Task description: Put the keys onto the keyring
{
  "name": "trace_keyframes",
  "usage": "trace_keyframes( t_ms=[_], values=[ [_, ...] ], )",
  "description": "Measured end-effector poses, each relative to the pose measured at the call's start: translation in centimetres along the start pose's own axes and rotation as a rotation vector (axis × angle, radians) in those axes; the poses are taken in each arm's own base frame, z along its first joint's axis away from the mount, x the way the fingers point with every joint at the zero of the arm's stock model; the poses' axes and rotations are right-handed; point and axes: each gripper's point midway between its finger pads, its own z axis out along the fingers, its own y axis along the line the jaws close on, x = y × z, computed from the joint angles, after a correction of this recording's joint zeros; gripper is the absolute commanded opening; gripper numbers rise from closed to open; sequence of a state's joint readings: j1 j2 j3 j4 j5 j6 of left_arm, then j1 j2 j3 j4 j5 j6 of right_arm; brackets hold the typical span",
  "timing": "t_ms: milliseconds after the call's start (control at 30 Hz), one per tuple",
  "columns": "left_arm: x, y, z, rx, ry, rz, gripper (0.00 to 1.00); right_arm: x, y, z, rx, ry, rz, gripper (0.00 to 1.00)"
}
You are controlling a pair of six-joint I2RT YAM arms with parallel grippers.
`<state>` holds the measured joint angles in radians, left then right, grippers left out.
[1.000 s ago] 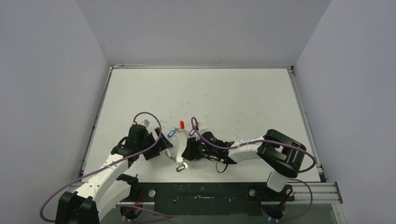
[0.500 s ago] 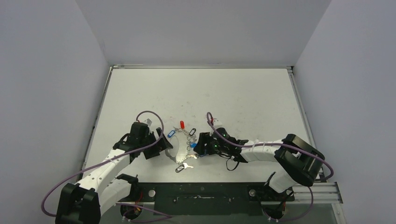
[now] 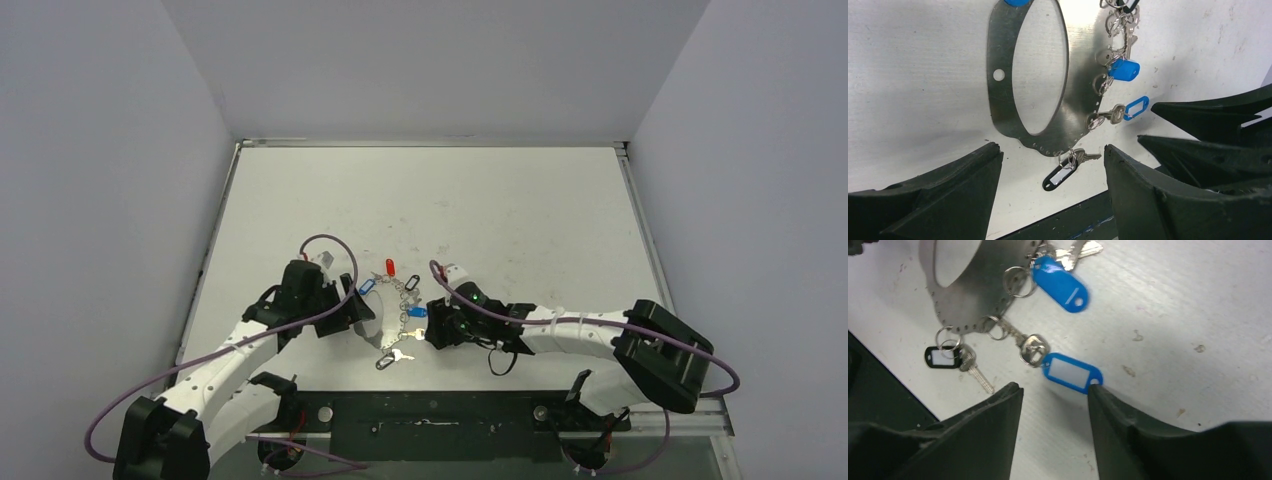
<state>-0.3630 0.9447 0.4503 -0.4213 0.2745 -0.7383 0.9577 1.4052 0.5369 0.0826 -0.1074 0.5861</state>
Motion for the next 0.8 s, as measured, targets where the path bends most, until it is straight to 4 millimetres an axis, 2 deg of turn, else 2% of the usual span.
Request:
trace_keyframes(
  t_ms=[67, 167, 267, 300, 333, 400, 433, 533, 700, 800],
  values=[
    [0.0, -0.3, -0.2, 0.012, -0.006, 0.01, 0.71, -0.1, 1.2, -0.2, -0.007, 0.006, -0.053, 0.58],
    [-0.1, -0.8, -0.4, 0.027, -0.016, 0.021, 0.7, -1.5, 2.9, -0.6, -0.01, -0.013, -0.119, 0.59],
    [-0.3, -1.1, -0.5, 0.037, -0.023, 0.026, 0.69, -2.9, 3.6, -0.3, 0.008, -0.035, -0.159, 0.58],
    [-0.3, -1.1, -0.5, 0.037, -0.023, 0.026, 0.69, -3.1, 3.7, -0.1, 0.017, -0.035, -0.171, 0.54],
    [-0.3, -1.2, -0.6, 0.04, -0.022, 0.027, 0.67, -3.1, 3.7, 0.3, 0.028, -0.029, -0.182, 0.43],
    [-0.1, -1.4, -0.6, 0.048, -0.014, 0.034, 0.65, -2.5, 3.0, 1.3, 0.065, 0.0, -0.21, 0.23],
    [-0.1, -1.5, -0.6, 0.051, -0.012, 0.038, 0.65, -2.1, 2.6, 1.6, 0.082, 0.015, -0.22, 0.19],
    [0.0, -2.1, -0.7, 0.066, -0.007, 0.056, 0.64, -0.3, 1.0, 2.2, 0.145, 0.079, -0.236, 0.12],
    [-0.1, -3.3, -1.0, 0.093, -0.004, 0.096, 0.63, -0.5, 0.0, 1.9, 0.199, 0.059, -0.231, 0.0],
    [0.3, -4.0, -0.9, 0.106, 0.008, 0.127, 0.63, -0.3, -1.5, 0.4, 0.259, 0.047, -0.228, 0.0]
  ],
)
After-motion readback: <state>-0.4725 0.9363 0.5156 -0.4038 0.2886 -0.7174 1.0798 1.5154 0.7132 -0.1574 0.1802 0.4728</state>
